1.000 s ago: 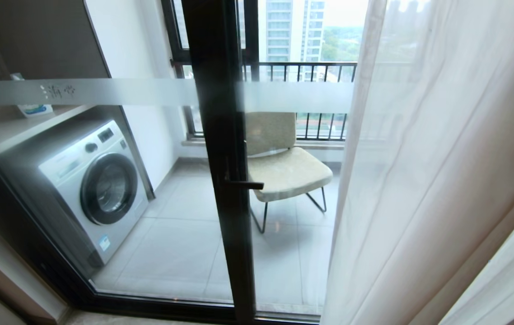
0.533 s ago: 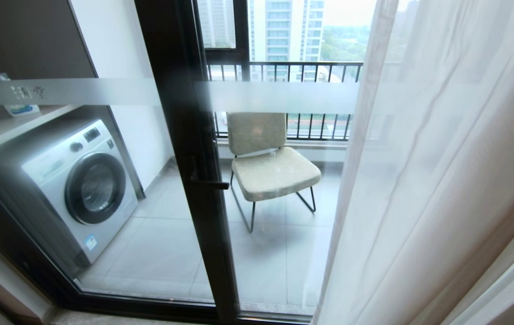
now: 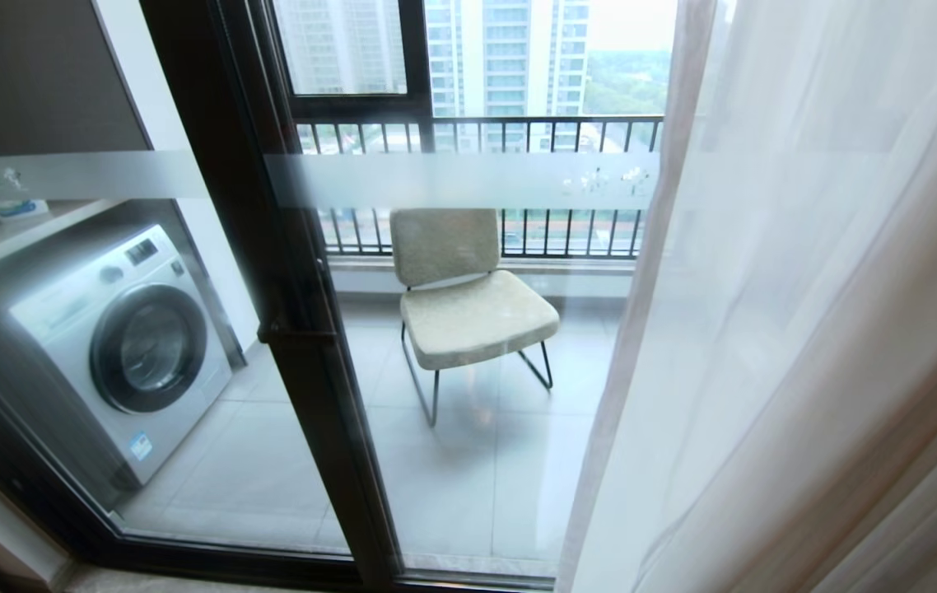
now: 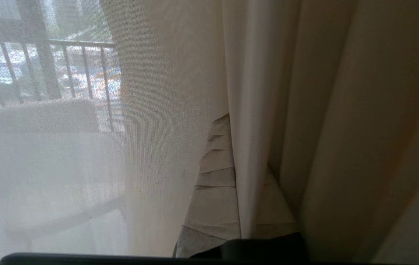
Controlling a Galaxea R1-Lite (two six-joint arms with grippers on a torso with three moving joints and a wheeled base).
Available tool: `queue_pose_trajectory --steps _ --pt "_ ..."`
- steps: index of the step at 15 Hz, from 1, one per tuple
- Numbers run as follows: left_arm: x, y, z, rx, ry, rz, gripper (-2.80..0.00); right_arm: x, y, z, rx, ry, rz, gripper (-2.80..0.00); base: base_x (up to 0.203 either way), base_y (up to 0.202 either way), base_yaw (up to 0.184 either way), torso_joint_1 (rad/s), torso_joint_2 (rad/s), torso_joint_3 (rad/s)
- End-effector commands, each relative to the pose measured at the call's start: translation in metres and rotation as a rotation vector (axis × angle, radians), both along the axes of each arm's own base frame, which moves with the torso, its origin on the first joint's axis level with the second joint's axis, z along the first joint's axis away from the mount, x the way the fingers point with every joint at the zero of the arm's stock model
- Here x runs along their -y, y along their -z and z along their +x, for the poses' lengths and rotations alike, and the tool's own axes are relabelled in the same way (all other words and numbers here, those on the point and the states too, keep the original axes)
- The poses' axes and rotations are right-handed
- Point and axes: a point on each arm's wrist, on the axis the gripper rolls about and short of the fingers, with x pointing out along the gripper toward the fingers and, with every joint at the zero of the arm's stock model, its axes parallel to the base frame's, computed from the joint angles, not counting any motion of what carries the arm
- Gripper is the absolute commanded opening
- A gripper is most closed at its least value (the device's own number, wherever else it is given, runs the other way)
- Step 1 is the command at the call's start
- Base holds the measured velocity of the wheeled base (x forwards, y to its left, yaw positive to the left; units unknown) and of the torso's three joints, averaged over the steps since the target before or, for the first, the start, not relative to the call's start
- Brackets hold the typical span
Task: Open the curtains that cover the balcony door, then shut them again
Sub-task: Pull the inner curtains open on both sides
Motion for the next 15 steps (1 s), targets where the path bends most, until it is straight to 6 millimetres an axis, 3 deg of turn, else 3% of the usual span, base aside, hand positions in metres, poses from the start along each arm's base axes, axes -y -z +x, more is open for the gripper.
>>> queue_pose_trajectory --steps 1,15 --pt "0.0 0.0 0.0 0.001 -0.001 -0.001 -2.8 -0.0001 0.0011 0.0015 -0.003 -0.002 -0.001 -2.8 0.0 -0.192 0.001 0.002 0.0 0.004" --pt "0.0 0.0 0.0 0.001 -0.001 0.001 -2.8 0.0002 0.0012 0.0009 -0.003 0.0 -0.001 -2.8 0.0 -0.19 -0.001 0.001 0.0 0.002"
